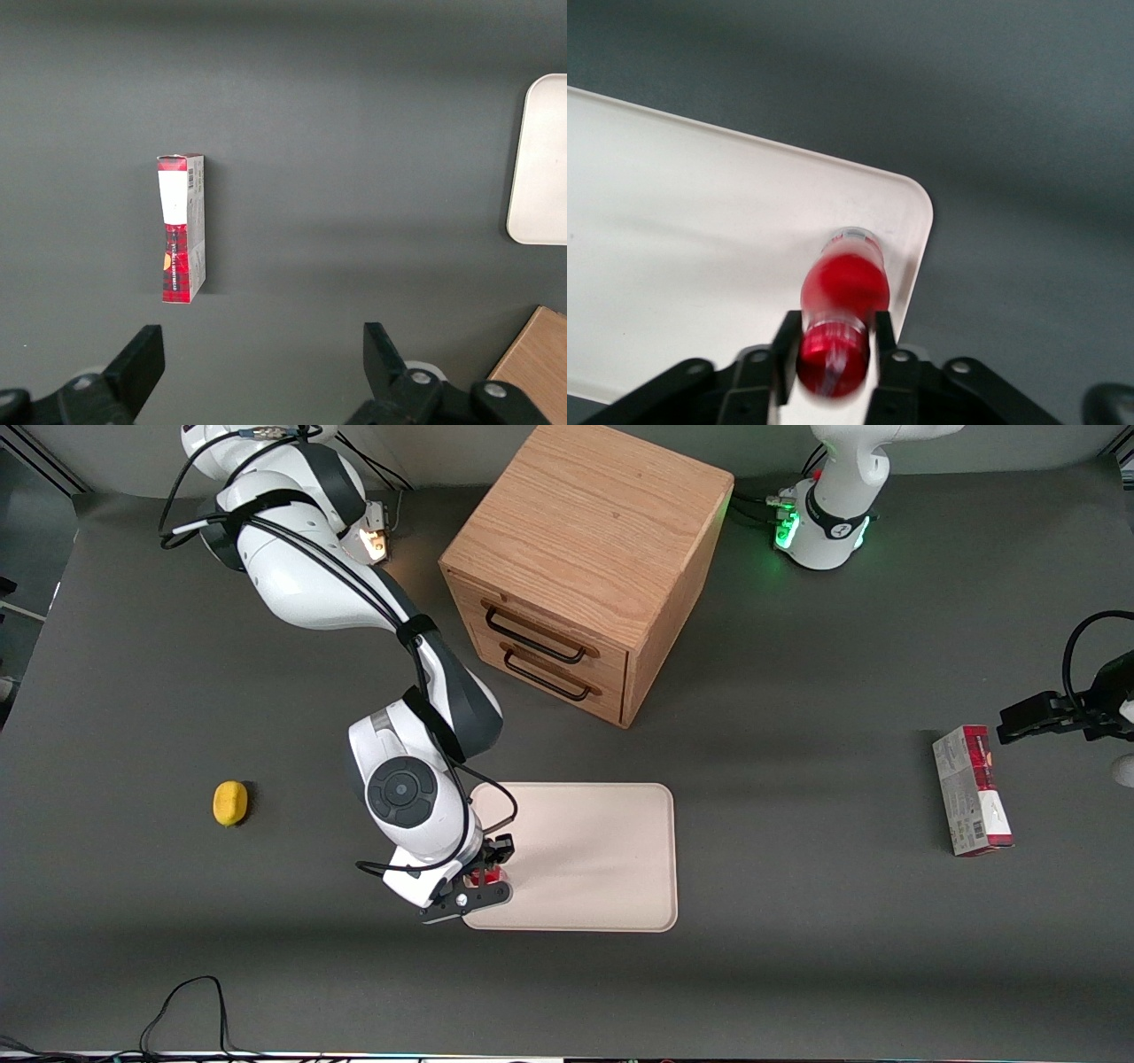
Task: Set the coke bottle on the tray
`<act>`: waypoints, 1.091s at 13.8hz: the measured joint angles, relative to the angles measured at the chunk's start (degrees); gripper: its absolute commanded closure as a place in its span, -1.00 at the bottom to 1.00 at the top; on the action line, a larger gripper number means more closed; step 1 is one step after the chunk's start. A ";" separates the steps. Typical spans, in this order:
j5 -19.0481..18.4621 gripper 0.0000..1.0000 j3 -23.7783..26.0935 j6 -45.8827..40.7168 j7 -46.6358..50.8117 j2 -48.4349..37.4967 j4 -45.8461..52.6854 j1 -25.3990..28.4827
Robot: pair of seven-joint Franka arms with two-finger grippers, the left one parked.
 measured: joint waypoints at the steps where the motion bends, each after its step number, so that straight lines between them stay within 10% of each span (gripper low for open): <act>1: 0.00 -1.00 0.00 0.01 0.00 -0.01 0.11 0.00; 15: 0.31 -1.00 -1.24 -24.64 0.10 -26.77 -4.95 -2.62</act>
